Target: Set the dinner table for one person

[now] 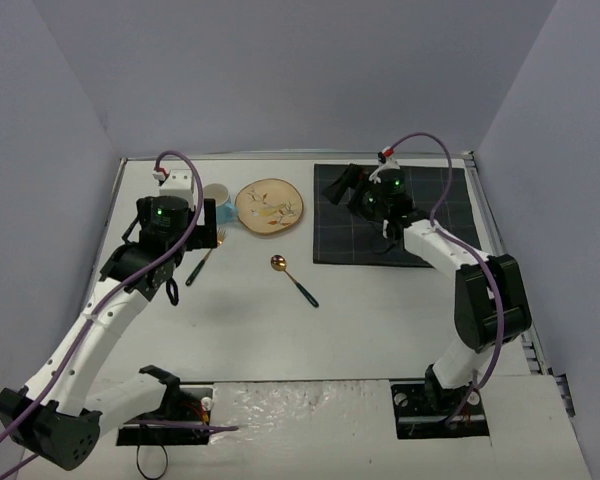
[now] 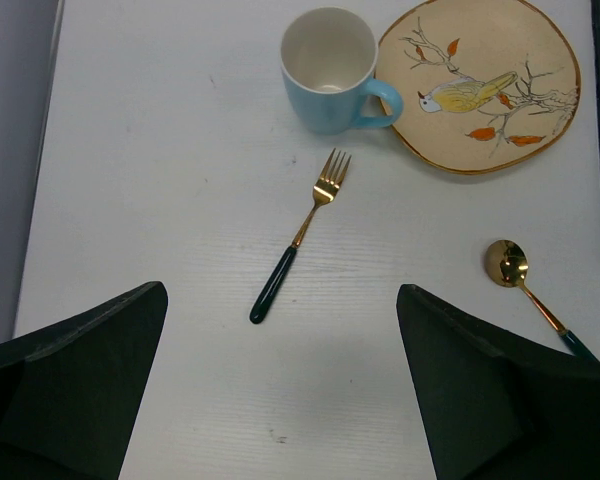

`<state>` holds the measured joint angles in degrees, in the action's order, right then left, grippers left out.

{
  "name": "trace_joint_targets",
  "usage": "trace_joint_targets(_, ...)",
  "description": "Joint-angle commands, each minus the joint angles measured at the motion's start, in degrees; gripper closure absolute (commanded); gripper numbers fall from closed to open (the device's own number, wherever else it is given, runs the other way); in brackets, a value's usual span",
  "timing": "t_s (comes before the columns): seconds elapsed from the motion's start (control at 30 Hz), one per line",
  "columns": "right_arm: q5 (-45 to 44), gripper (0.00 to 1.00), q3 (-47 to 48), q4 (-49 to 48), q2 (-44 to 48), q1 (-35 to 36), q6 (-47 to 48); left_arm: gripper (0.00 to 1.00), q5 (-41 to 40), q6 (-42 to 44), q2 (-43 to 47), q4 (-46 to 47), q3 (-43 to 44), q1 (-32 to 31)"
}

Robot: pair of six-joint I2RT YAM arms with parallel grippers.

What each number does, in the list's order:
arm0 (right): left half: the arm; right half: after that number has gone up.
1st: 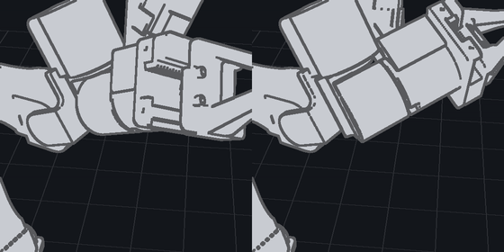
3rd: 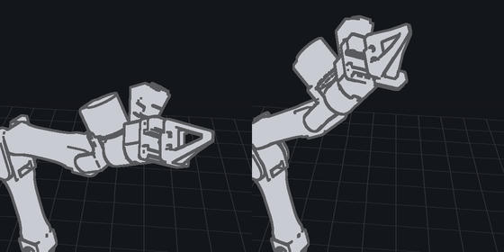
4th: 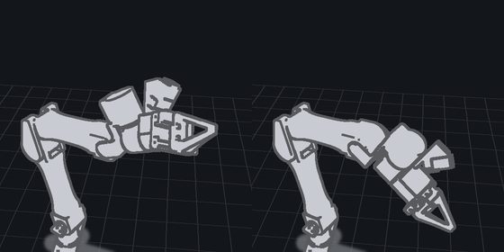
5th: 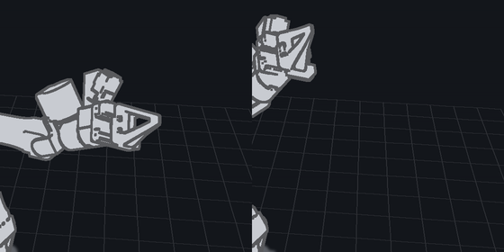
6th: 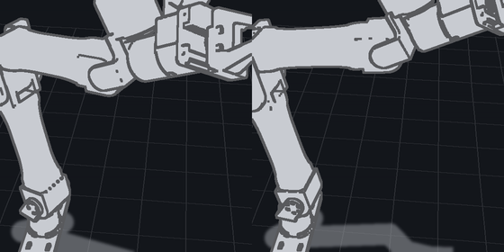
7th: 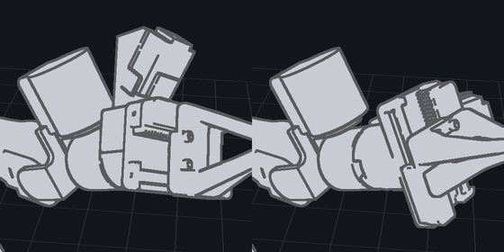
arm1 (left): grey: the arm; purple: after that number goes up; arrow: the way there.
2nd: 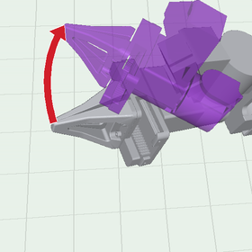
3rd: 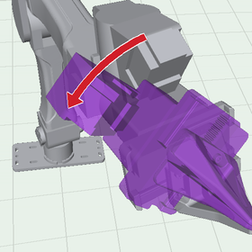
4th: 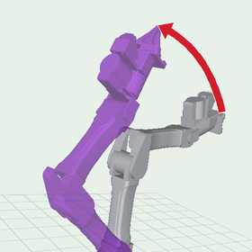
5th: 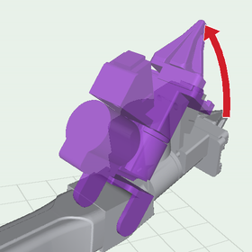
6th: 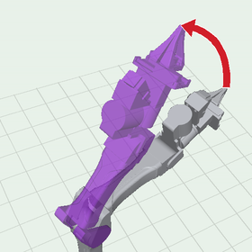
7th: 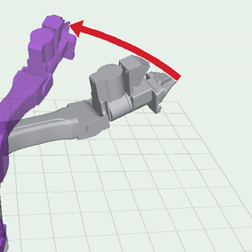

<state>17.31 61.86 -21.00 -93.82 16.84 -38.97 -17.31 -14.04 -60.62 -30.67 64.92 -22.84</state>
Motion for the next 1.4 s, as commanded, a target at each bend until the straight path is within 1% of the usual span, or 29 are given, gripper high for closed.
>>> trace_joint_targets(0.0,-0.94,0.04,1.92,-13.04,-6.05,5.4,-10.09,0.03,-4.9,-0.48,3.01,2.09,-0.81,0.9)
trace_joint_targets(0.17,-2.58,0.05,5.53,-15.64,-14.07,8.52,-14.24,0.03,-5.6,-0.7,4.36,3.03,-3.52,2.87)
trace_joint_targets(0.33,-3.77,0.07,8.19,-17.46,-20.62,9.77,-18.09,0.03,-3.0,-1.91,4.33,3.38,-3.71,5.82)
trace_joint_targets(0.43,-4.01,0.08,10.34,-18.3,-23.96,10.62,-19.28,0.03,-2.84,-1.85,4.47,3.51,-3.85,6.31)
trace_joint_targets(0.73,-6.18,0.13,15.37,-19.62,-31.27,11.78,-25.21,0.03,-2.99,-1.78,4.51,3.68,-4.01,6.31)
trace_joint_targets(0.93,-8.58,0.2,19.1,-15.53,-34.45,12.35,-26.91,0.03,-2.98,-1.78,4.63,3.68,-3.92,6.31)
trace_joint_targets(1.07,-9.26,0.32,19.62,-14.48,-36.38,12.42,-28.09,0.03,-2.93,-1.69,4.81,3.68,-3.92,6.31)
trace_joint_targets(1.17,-9.23,0.45,19.53,-14.17,-37.28,12.34,-28.17,0.03,-2.99,-1.69,4.81,3.68,-3.92,6.31)
trace_joint_targets(1.33,-9.31,0.75,17.81,-15.19,-37.4,11.91,-27.92,0.03,-2.64,-1.69,4.72,3.68,-4.01,6.31)
trace_joint_targets(1.37,-9.15,0.85,17.61,-15.7,-37.4,11.9,-27.91,0.03,-2.72,-1.69,4.8,3.68,-4.01,6.31)
